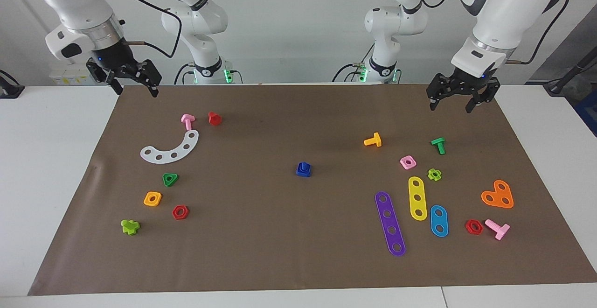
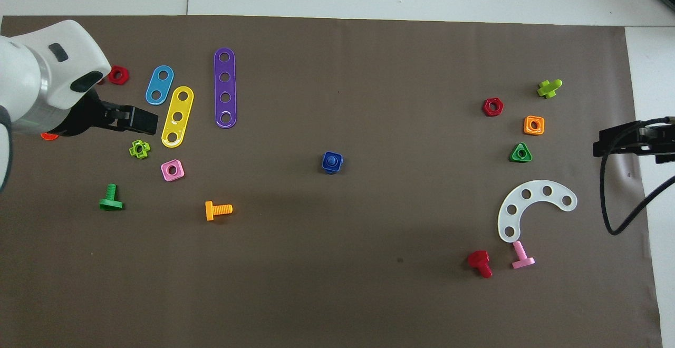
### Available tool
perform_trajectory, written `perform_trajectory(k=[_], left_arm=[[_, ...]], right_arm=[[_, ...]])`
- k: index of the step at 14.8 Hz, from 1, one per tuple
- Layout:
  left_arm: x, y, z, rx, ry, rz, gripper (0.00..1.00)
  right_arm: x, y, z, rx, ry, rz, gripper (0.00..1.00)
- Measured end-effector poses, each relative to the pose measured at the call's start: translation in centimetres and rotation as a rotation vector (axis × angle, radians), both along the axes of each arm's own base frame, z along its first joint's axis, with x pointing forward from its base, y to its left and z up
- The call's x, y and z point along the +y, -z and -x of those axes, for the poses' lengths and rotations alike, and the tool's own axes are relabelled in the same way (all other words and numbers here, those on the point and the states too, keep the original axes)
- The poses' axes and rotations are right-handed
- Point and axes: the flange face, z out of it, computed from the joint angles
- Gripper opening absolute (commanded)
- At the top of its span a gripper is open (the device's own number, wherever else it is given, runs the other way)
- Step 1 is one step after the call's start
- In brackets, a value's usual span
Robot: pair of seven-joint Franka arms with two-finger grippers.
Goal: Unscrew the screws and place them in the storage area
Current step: 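Reach the left gripper over to the blue nut on the bolt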
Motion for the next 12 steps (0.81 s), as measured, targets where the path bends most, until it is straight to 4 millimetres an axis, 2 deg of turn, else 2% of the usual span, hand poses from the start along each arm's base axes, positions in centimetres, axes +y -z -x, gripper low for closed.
perform_trajectory(k=[4, 8, 12], left_arm=[[-4.8, 2.0, 0.2, -0.017, 0.006, 0.012, 1.00], [-10.2, 5.6, 0.0, -0.016, 0.012, 0.022, 1.00], [-14.4, 8.9, -0.1, -0.028, 0.048, 0.032, 1.00]], right_arm=[[0.0, 0.0, 0.0, 0.000, 0.000, 0.000, 1.00], [0.0, 0.0, 0.0, 0.000, 0.000, 0.000, 1.00], [0.0, 0.0, 0.0, 0.000, 0.000, 0.000, 1.00]])
